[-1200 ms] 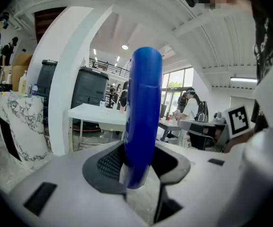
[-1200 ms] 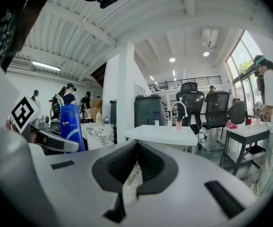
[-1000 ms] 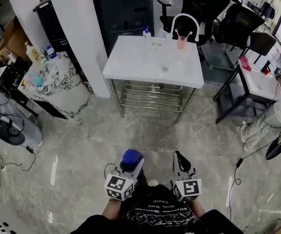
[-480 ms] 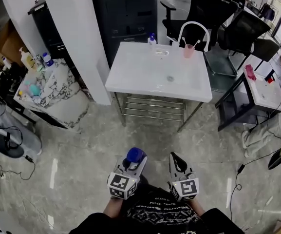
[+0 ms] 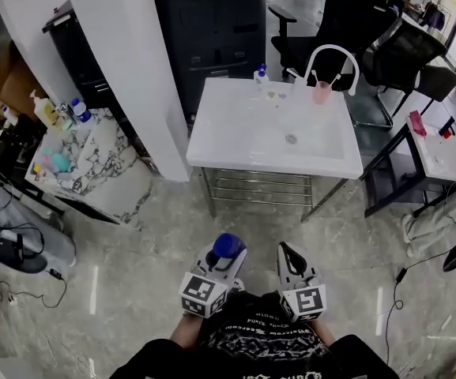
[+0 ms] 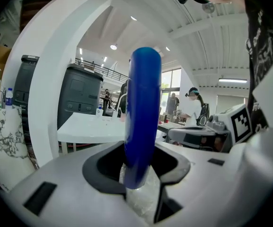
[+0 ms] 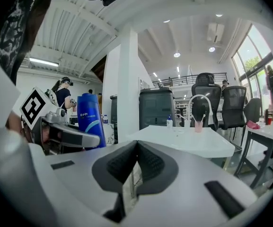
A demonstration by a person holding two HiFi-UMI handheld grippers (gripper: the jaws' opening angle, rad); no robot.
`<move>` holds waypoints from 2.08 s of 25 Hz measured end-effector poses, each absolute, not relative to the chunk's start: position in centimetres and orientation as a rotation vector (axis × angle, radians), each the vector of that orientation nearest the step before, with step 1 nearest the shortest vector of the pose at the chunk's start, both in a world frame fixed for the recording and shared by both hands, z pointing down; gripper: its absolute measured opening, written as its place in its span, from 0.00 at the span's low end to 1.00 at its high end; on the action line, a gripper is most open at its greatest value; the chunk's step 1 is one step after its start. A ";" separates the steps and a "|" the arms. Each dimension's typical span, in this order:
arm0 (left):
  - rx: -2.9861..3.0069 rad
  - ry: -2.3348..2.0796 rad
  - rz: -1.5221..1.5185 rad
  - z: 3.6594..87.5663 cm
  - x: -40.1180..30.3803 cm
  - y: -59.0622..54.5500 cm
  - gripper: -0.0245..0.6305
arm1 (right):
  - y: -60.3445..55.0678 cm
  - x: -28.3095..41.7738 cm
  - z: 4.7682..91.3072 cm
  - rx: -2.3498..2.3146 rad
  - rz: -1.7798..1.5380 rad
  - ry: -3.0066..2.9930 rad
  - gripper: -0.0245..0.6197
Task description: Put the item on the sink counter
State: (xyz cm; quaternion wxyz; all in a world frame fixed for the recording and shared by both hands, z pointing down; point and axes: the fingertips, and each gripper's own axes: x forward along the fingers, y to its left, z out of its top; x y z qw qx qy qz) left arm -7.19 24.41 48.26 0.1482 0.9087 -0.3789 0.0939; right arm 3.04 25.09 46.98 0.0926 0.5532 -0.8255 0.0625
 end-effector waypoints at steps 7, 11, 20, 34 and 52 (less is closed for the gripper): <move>2.637 -1.123 0.270 48.0 -9.3 21.9 0.28 | 23.0 1.3 47.1 1.650 0.179 -2.456 0.04; 2.592 -1.105 0.261 48.4 -9.5 21.0 0.28 | 21.9 1.8 47.2 1.662 0.187 -2.429 0.04; 2.553 -1.114 0.299 49.9 -10.5 17.7 0.28 | 15.5 2.9 47.6 1.668 0.197 -2.470 0.04; 2.438 -1.288 0.287 49.9 -9.5 3.8 0.28 | 0.0 2.1 48.0 1.412 0.184 -2.578 0.04; 2.350 -1.472 0.264 49.0 -4.4 -11.2 0.28 | -14.5 5.0 47.5 1.186 0.160 -2.720 0.04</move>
